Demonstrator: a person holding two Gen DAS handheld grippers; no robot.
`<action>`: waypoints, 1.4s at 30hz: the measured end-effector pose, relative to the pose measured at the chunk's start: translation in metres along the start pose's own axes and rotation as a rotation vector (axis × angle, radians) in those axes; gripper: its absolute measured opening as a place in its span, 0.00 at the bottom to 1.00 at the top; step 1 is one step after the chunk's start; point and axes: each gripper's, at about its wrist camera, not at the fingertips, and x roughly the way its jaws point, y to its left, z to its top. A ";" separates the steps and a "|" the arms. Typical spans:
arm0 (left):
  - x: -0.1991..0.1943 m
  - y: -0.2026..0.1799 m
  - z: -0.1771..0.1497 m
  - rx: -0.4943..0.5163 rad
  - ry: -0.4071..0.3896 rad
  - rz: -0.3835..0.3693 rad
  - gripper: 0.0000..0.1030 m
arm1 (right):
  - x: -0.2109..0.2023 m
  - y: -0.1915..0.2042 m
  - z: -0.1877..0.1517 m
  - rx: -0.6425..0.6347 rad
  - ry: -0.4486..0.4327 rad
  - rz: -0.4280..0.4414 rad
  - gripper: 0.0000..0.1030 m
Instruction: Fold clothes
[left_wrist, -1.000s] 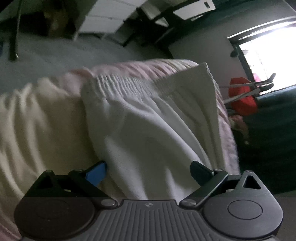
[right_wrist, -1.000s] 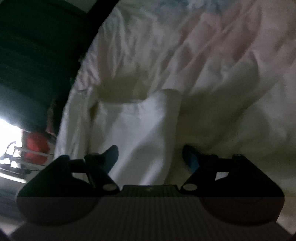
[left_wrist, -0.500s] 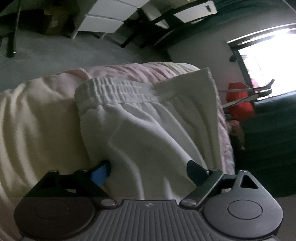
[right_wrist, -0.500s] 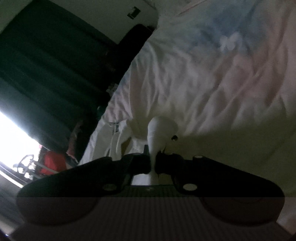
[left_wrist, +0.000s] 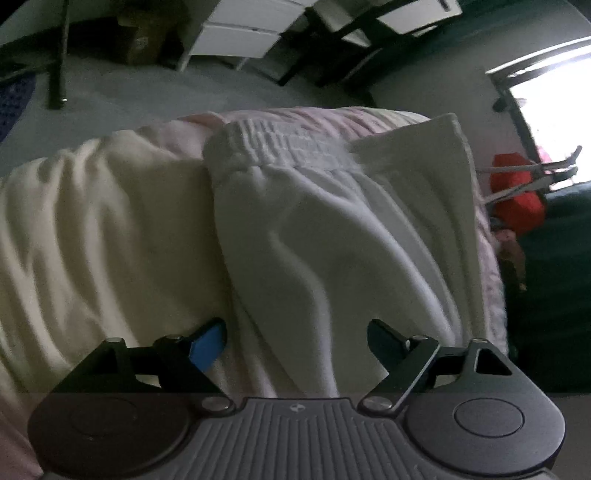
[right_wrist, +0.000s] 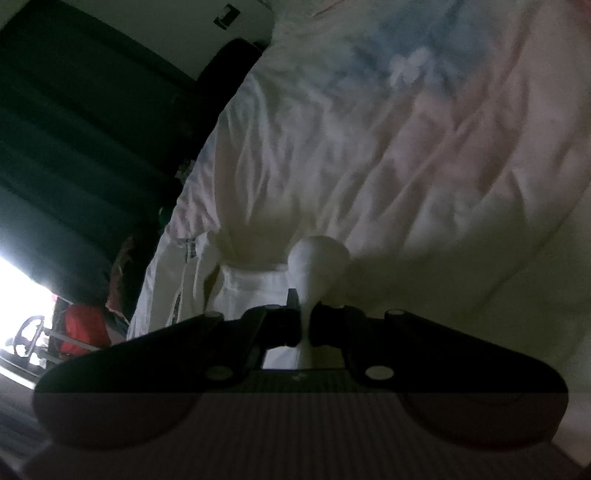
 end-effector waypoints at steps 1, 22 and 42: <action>0.001 0.000 0.002 -0.021 -0.006 -0.016 0.79 | 0.000 0.001 -0.001 -0.004 -0.001 -0.005 0.06; -0.031 0.004 0.013 -0.048 -0.119 -0.287 0.66 | -0.008 0.005 -0.002 -0.025 -0.017 -0.042 0.06; -0.013 -0.028 0.011 0.037 -0.186 -0.234 0.07 | -0.028 0.024 -0.007 -0.033 -0.108 0.034 0.06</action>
